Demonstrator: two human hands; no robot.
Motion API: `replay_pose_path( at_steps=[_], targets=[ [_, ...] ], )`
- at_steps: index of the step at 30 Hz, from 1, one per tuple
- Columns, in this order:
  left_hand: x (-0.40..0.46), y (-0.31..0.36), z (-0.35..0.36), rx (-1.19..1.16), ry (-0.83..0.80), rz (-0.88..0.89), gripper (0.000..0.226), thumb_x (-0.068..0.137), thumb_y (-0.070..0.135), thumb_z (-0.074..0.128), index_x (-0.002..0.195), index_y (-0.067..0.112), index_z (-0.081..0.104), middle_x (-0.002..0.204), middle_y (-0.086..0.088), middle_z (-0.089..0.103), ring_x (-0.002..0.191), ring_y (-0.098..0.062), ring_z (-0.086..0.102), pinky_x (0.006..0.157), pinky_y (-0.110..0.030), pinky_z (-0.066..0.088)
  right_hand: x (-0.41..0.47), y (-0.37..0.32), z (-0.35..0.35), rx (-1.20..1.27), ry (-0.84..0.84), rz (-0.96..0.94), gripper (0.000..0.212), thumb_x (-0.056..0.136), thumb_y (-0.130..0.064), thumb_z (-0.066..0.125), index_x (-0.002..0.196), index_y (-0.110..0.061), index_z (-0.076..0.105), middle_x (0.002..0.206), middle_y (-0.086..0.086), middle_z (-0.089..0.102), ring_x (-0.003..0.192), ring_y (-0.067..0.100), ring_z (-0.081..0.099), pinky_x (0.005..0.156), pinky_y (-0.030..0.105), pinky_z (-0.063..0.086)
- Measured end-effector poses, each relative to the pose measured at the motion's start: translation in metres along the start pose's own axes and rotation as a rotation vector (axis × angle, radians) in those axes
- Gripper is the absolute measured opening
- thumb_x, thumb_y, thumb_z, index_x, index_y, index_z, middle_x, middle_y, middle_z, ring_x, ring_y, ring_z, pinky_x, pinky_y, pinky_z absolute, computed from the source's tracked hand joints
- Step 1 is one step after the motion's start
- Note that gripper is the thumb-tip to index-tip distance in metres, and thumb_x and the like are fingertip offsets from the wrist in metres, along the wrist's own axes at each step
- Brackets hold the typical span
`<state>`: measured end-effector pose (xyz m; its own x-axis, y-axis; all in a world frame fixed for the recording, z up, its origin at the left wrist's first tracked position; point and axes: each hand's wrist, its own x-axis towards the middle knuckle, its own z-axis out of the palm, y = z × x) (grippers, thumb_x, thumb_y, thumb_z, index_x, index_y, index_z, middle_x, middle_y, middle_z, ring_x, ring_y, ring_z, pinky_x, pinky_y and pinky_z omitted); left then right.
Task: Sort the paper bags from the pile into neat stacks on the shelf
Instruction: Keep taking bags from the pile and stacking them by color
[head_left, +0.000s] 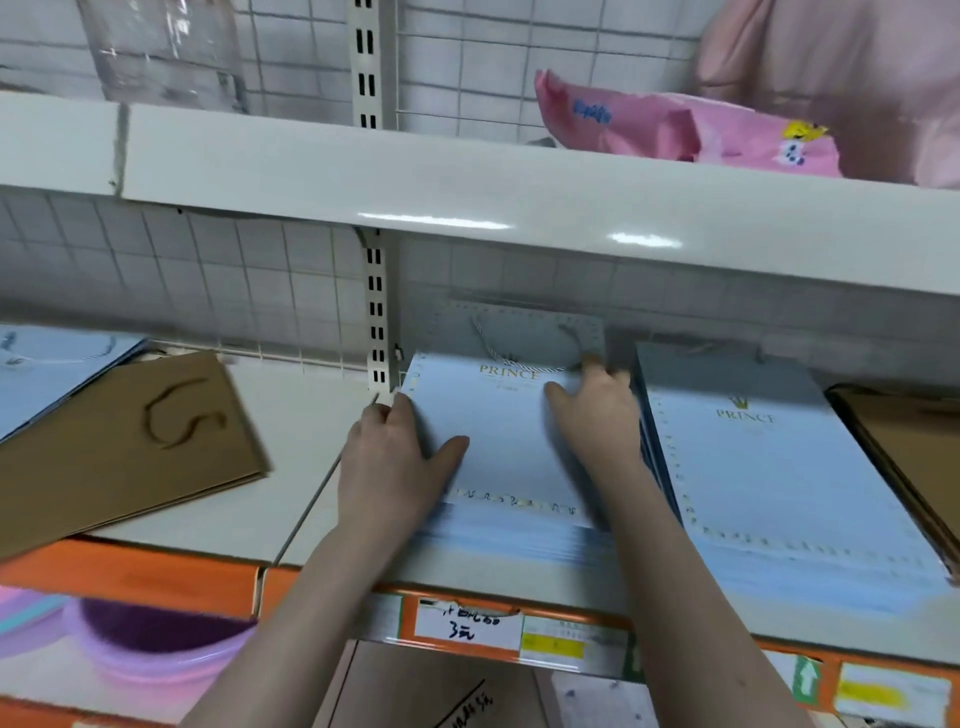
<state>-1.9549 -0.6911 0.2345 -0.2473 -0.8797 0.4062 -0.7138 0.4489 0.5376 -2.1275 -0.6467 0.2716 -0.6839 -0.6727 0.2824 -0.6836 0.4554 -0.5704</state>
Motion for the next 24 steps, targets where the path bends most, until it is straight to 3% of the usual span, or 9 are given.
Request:
replay_pose_path(
  at_steps=[3,10,16,21,24],
  targets=[
    [0.002,0.002,0.008,0.003,-0.015,-0.015,0.054,0.082,0.048,0.061,0.109,0.003,0.050,0.106,-0.017,0.054,0.100,-0.035,0.049,0.086,-0.038,0.038,0.009,0.005,0.004,-0.027,-0.013,-0.012,0.043,0.092,-0.027,0.050,0.128,-0.005,0.043,0.119,0.024,0.046,0.112,0.037,0.045,0.090,0.037,0.039],
    [0.002,0.006,0.015,-0.028,-0.093,-0.064,0.058,0.084,0.049,0.059,0.118,0.004,0.044,0.114,-0.012,0.049,0.099,-0.034,0.052,0.077,-0.035,0.040,0.020,0.018,0.015,-0.044,-0.091,-0.020,0.050,0.093,-0.035,0.047,0.138,-0.016,0.039,0.129,0.022,0.042,0.117,0.038,0.044,0.097,0.039,0.037],
    [0.006,0.004,0.018,-0.003,-0.183,-0.092,0.065,0.085,0.053,0.056,0.125,0.004,0.040,0.117,-0.010,0.049,0.104,-0.032,0.052,0.078,-0.035,0.039,0.027,0.022,0.019,0.026,-0.162,-0.011,0.046,0.090,-0.035,0.051,0.130,-0.015,0.046,0.127,0.019,0.045,0.106,0.036,0.053,0.083,0.036,0.042],
    [0.000,-0.001,0.019,0.020,-0.180,-0.076,0.057,0.085,0.054,0.056,0.115,0.008,0.043,0.107,-0.009,0.051,0.098,-0.032,0.054,0.072,-0.034,0.038,0.017,0.027,0.026,0.019,-0.179,0.012,0.059,0.092,-0.036,0.052,0.143,-0.013,0.035,0.141,0.021,0.038,0.122,0.036,0.045,0.099,0.041,0.040],
    [-0.001,-0.002,0.021,0.040,-0.179,-0.067,0.061,0.085,0.054,0.056,0.119,0.005,0.043,0.110,-0.011,0.052,0.100,-0.032,0.053,0.074,-0.035,0.038,0.017,0.029,0.028,0.027,-0.176,0.017,0.060,0.092,-0.036,0.052,0.144,-0.013,0.034,0.141,0.021,0.038,0.124,0.035,0.044,0.100,0.040,0.039]
  ],
)
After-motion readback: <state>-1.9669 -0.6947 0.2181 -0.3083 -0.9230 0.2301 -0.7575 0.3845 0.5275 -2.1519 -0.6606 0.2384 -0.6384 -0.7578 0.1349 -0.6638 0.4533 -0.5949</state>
